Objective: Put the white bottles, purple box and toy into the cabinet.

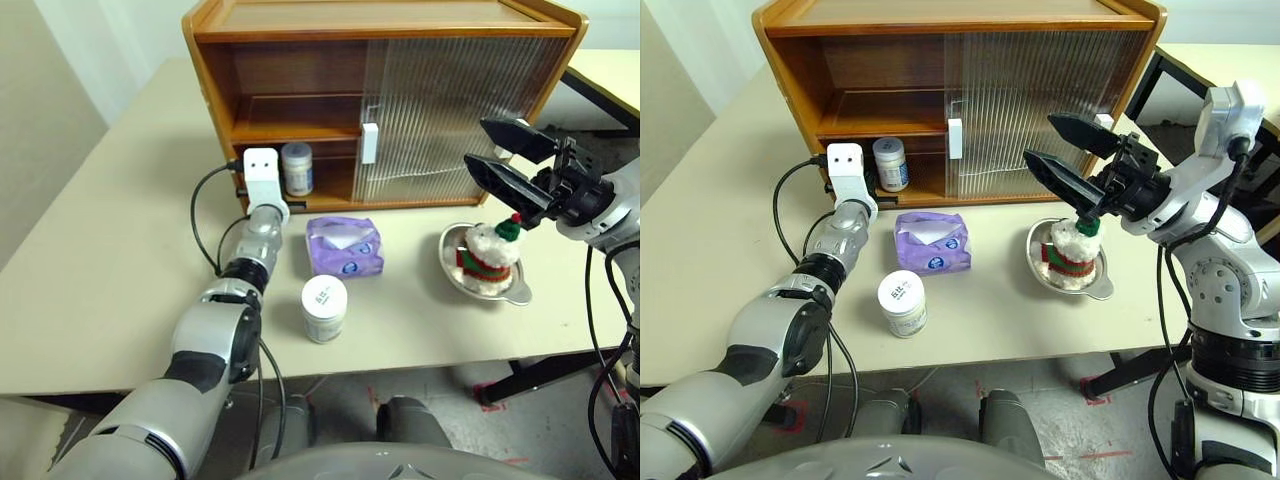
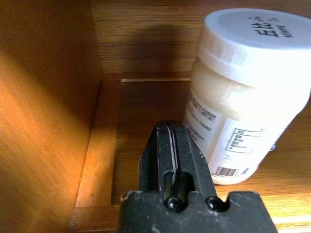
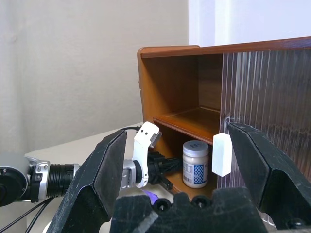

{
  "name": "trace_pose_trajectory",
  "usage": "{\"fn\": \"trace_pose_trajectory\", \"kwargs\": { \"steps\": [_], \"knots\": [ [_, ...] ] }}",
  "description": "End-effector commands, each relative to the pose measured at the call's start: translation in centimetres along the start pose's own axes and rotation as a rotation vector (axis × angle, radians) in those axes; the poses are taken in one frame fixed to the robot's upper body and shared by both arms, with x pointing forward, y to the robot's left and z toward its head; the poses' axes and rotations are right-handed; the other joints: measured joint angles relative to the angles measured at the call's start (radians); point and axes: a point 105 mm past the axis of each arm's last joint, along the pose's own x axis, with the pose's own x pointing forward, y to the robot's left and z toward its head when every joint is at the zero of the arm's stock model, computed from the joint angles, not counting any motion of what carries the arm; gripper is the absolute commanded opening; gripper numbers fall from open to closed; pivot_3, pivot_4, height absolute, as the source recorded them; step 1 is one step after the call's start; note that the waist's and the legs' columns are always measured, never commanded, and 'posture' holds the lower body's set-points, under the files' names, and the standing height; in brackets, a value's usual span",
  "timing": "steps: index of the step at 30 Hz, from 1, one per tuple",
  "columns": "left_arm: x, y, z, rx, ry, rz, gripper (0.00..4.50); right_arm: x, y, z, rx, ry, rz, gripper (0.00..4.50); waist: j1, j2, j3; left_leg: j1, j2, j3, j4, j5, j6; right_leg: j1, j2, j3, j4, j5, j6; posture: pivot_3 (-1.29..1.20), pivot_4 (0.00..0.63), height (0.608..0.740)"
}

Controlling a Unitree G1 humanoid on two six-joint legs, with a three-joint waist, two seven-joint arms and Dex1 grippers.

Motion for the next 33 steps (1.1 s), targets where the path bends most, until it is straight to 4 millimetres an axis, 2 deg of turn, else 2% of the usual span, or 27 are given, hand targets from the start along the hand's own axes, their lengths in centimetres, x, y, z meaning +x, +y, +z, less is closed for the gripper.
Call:
{"fn": "trace_pose_trajectory", "kwargs": {
  "steps": [1, 11, 33],
  "knots": [
    [0.2, -1.8, 1.3, 0.024, -0.032, -0.064, 0.04, -0.2, 0.3, 0.4, -0.012, -0.004, 0.004, 4.5, 0.0, 0.0, 0.0, 0.0, 0.0, 0.0, 0.0, 0.0, 0.0, 0.0, 0.0, 0.0, 0.0, 0.0, 0.0, -0.15, 0.0, 0.74],
    [0.1, -2.9, 1.1, 0.029, -0.031, -0.089, 0.04, -0.3, 0.3, 0.4, -0.013, 0.0, 0.0, 4.5, -0.032, 0.0, 0.0, 0.0, 0.0, 0.001, 0.0, 0.0, 0.0, 0.0, 0.0, 0.001, 0.0, 0.001, -0.001, -0.15, 0.0, 0.74],
    [0.3, -4.6, 1.4, 0.055, -0.004, -0.154, 0.04, -0.5, 0.5, 0.7, -0.024, 0.002, -0.011, 4.5, -0.035, 0.0, 0.0, 0.0, 0.0, 0.001, 0.0, 0.0, 0.0, 0.0, 0.0, 0.0, -0.001, 0.0, 0.002, -0.18, 0.0, 0.74]
  ]
}}
